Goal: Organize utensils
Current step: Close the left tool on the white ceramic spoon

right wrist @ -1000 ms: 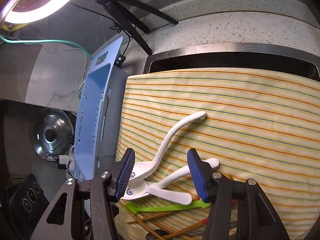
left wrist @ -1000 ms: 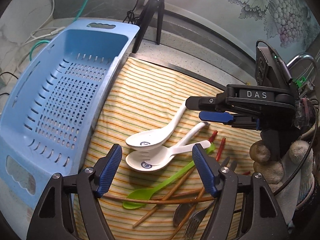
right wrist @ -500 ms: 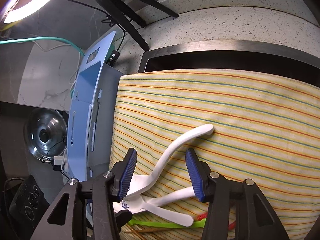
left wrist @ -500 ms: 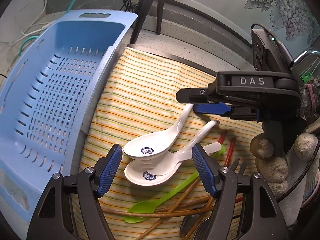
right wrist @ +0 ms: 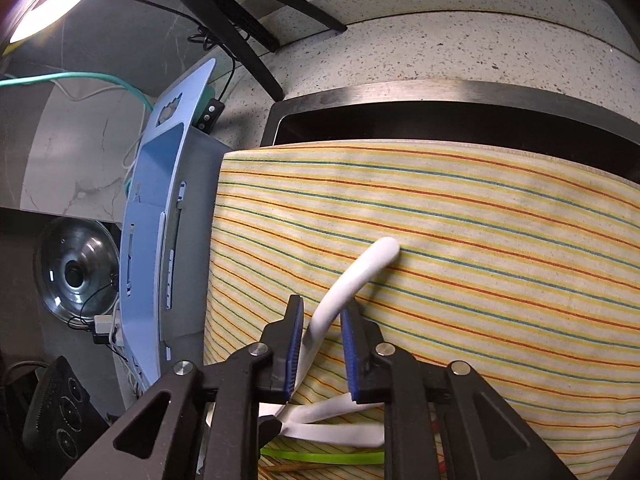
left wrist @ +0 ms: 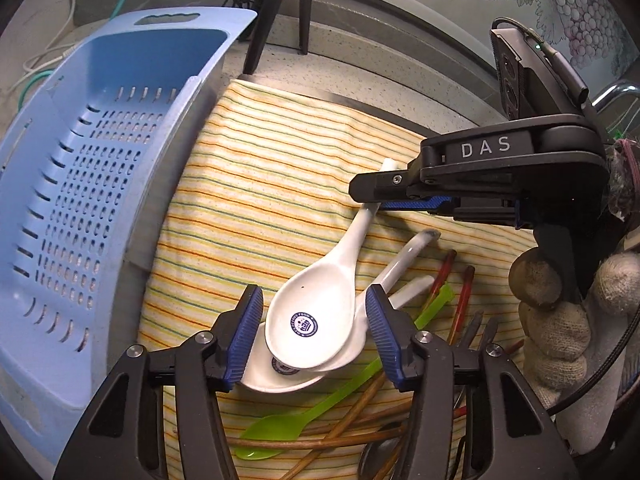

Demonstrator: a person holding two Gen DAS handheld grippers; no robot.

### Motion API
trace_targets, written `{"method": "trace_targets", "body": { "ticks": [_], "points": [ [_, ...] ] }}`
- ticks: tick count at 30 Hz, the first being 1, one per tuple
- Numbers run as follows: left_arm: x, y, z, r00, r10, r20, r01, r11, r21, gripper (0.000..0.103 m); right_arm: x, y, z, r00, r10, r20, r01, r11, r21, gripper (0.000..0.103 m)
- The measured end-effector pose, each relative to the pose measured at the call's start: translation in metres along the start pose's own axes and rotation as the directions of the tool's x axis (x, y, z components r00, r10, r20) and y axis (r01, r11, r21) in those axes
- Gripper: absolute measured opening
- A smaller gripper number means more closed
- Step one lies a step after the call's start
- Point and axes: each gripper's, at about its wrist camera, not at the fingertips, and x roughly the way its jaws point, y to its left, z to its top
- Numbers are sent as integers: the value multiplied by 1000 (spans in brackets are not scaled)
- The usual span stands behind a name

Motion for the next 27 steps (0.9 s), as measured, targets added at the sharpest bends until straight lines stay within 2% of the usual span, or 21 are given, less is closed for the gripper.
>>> {"method": "trace_targets", "body": {
  "ticks": [3, 7, 12, 14, 16, 27],
  "points": [
    [5, -4, 0, 1000, -15, -15, 16, 1000, 23, 51, 0, -2, 0, 1000, 7, 2, -7, 1000, 5, 15],
    [12, -10, -1, 1000, -3, -28, 4, 998, 68, 51, 0, 0, 0, 1000, 2, 4, -2, 1000, 3, 15],
    [14, -9, 1, 1000, -10, -18, 11, 998, 63, 51, 0, 0, 0, 1000, 3, 2, -3, 1000, 5, 15],
    [8, -7, -7, 1000, -2, -9, 3, 997, 82, 49, -1, -1, 0, 1000, 11, 0, -11, 1000, 19, 15],
    [5, -8, -10, 1000, 16, -6, -15, 995, 101, 41, -2, -2, 0, 1000, 11, -1, -11, 1000, 22, 14],
    [-31, 1, -19, 999, -9, 31, 5, 995, 104, 41, -16, 12, -3, 999, 29, 26, -29, 1000, 9, 13]
  ]
}}
